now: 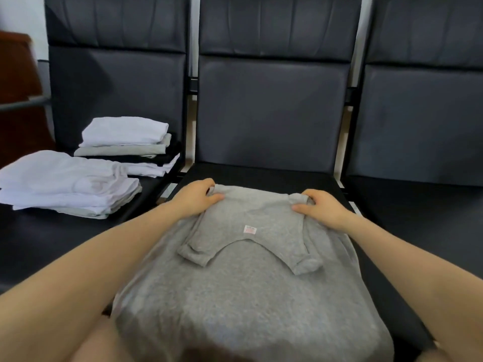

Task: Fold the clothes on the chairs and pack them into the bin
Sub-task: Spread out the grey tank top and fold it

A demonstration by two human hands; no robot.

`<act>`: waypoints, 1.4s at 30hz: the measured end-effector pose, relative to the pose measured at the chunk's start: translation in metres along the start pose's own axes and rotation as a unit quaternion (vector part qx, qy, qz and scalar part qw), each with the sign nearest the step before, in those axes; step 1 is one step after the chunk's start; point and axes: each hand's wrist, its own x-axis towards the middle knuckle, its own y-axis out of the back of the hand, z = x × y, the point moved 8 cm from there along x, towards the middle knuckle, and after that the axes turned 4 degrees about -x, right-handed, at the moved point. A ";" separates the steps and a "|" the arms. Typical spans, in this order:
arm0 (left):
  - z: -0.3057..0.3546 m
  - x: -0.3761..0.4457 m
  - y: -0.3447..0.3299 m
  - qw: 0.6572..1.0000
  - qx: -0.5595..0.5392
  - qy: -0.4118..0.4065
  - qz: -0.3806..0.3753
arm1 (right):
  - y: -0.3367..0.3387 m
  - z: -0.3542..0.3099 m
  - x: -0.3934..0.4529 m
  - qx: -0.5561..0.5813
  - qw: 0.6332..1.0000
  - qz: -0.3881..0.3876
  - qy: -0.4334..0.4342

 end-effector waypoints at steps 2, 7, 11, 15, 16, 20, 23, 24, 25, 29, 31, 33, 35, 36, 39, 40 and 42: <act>0.004 0.012 0.013 0.999 0.019 -0.026 0.023 | 0.005 0.001 0.010 0.004 1.000 -0.022 -0.007; 0.006 0.051 0.024 0.996 0.069 -0.056 -0.004 | 0.014 0.001 0.056 -0.031 0.998 -0.048 -0.023; -0.001 0.094 0.031 0.996 0.069 -0.036 0.045 | 0.031 0.002 0.103 -0.035 0.998 0.044 -0.007; -0.022 0.131 0.004 0.995 0.081 0.002 0.066 | 0.029 0.024 0.141 -0.093 0.985 0.144 -0.024; -0.026 0.137 -0.006 0.994 0.088 0.009 0.064 | 0.023 0.030 0.147 -0.122 0.981 0.147 -0.038; -0.035 0.153 -0.029 0.985 0.139 0.037 0.094 | 0.017 0.049 0.153 -0.312 0.922 0.212 -0.091; -0.025 0.146 -0.026 0.967 0.181 0.051 0.170 | 0.027 0.047 0.138 -0.371 0.878 0.286 -0.102; -0.019 0.141 -0.024 0.965 0.173 0.051 0.191 | 0.029 0.045 0.132 -0.376 0.876 0.285 -0.100; -0.012 0.134 -0.022 0.964 0.163 0.045 0.206 | 0.030 0.042 0.126 -0.379 0.878 0.274 -0.100; 0.015 0.096 -0.020 0.972 0.131 0.013 0.193 | 0.031 0.024 0.089 -0.349 0.908 0.215 -0.087; 0.030 0.065 -0.017 0.977 0.108 -0.003 0.181 | 0.032 0.010 0.059 -0.285 0.934 0.202 -0.072; 0.042 0.039 -0.015 0.985 0.059 -0.021 0.161 | 0.028 -0.002 0.032 -0.194 0.961 0.188 -0.055; 0.053 0.014 -0.016 0.993 -0.020 -0.033 0.108 | 0.019 -0.016 0.004 -0.148 0.976 0.160 -0.028; 0.060 0.001 -0.017 0.995 -0.042 -0.042 0.085 | 0.014 -0.026 -0.008 -0.138 0.980 0.143 -0.010; 0.085 -0.041 -0.013 0.994 -0.065 -0.074 0.044 | -0.002 -0.059 -0.042 -0.133 0.988 0.073 0.038; 0.094 -0.054 -0.010 0.993 -0.068 -0.086 0.035 | -0.006 -0.070 -0.051 -0.134 0.988 0.052 0.054; 0.112 -0.083 -0.009 0.991 -0.072 -0.112 -0.004 | -0.013 -0.088 -0.073 -0.140 0.987 0.005 0.080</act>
